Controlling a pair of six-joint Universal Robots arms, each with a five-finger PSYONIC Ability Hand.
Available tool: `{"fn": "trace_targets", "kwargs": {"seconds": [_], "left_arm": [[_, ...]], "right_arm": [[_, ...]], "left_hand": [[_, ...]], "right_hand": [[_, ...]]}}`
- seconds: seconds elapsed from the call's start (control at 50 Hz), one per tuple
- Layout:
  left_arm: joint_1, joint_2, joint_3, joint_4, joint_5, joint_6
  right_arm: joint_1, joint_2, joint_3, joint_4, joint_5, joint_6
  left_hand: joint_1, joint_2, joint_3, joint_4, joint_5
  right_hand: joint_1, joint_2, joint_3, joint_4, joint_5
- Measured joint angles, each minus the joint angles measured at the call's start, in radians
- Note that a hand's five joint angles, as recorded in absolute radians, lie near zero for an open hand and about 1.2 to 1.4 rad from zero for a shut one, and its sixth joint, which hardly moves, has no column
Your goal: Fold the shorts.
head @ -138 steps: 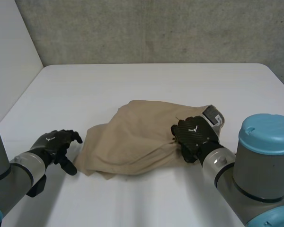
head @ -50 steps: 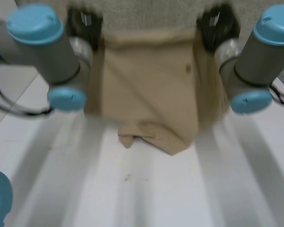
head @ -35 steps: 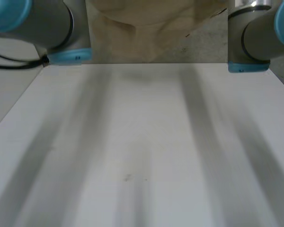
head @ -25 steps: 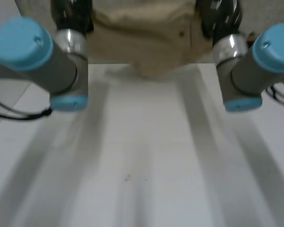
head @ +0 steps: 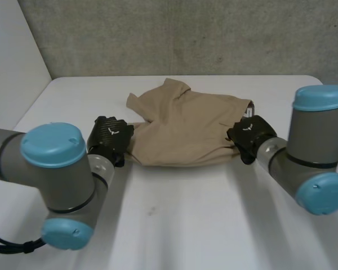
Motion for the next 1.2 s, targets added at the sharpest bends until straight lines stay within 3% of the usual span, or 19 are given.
{"fn": "trace_targets", "kwargs": {"seconds": [0.06, 0.08, 0.1, 0.14, 0.18, 0.3, 0.44, 0.64, 0.88, 1.02, 1.1, 1.2], "left_arm": [[0.001, 0.049, -0.037, -0.038, 0.021, -0.001], [0.002, 0.062, -0.049, -0.05, 0.028, -0.001], [0.002, 0.069, -0.055, -0.057, 0.033, -0.001], [0.004, 0.093, -0.078, -0.088, 0.049, -0.002], [0.005, 0.106, -0.09, -0.11, 0.06, -0.003], [0.013, 0.145, -0.103, -0.155, 0.076, -0.007], [0.051, 0.198, -0.132, -0.163, 0.078, -0.022], [0.084, 0.231, -0.238, -0.157, 0.107, -0.091], [0.151, 0.228, -0.32, -0.146, 0.163, -0.131], [0.191, 0.228, -0.328, -0.143, 0.184, -0.133], [0.205, 0.228, -0.333, -0.13, 0.193, -0.135], [0.206, 0.224, -0.335, -0.119, 0.2, -0.136]], "right_arm": [[-0.018, -0.046, 0.046, 0.066, -0.017, 0.011], [-0.025, -0.056, 0.061, 0.09, -0.027, 0.014], [-0.029, -0.061, 0.068, 0.101, -0.034, 0.015], [-0.052, -0.074, 0.094, 0.137, -0.06, 0.022], [-0.074, -0.08, 0.109, 0.147, -0.08, 0.033], [-0.143, -0.121, 0.143, 0.08, -0.131, 0.126], [-0.189, -0.172, 0.177, 0.013, -0.233, 0.195], [-0.199, -0.168, 0.158, 0.043, -0.374, 0.091], [-0.187, 0.024, -0.045, 0.288, -0.393, 0.036], [-0.186, 0.086, -0.089, 0.324, -0.384, 0.03], [-0.188, 0.096, -0.078, 0.309, -0.379, 0.023], [-0.192, 0.078, -0.042, 0.265, -0.378, 0.025]], "left_hand": [[-0.158, -0.151, -0.136, -0.145, -0.146], [-0.356, -0.317, -0.31, -0.322, -0.325], [-0.356, -0.317, -0.31, -0.322, -0.325], [-0.629, -0.594, -0.579, -0.596, -0.601], [-0.676, -0.658, -0.65, -0.671, -0.68], [-0.676, -0.708, -0.699, -0.719, -0.737], [-0.676, -0.708, -0.699, -0.719, -0.737], [-0.676, -0.708, -0.699, -0.719, -0.737], [-0.676, -0.708, -0.699, -0.719, -0.737], [-0.676, -0.708, -0.699, -0.719, -0.737], [-0.676, -0.708, -0.699, -0.719, -0.737], [-0.676, -0.708, -0.699, -0.719, -0.736]], "right_hand": [[-0.045, -0.046, -0.05, -0.053, -0.036], [-0.191, -0.233, -0.216, -0.219, -0.189], [-0.284, -0.336, -0.337, -0.341, -0.284], [-0.516, -0.602, -0.581, -0.581, -0.54], [-0.676, -0.824, -0.829, -0.831, -0.796], [-0.773, -0.95, -0.973, -0.95, -0.911], [-0.767, -0.94, -0.95, -0.943, -0.902], [-0.51, -0.624, -0.629, -0.638, -0.628], [-0.503, -0.617, -0.619, -0.628, -0.615], [-0.501, -0.617, -0.618, -0.628, -0.614], [-0.082, -0.102, -0.117, -0.133, -0.135], [-0.049, 0.0, -0.018, -0.004, -0.014]]}}
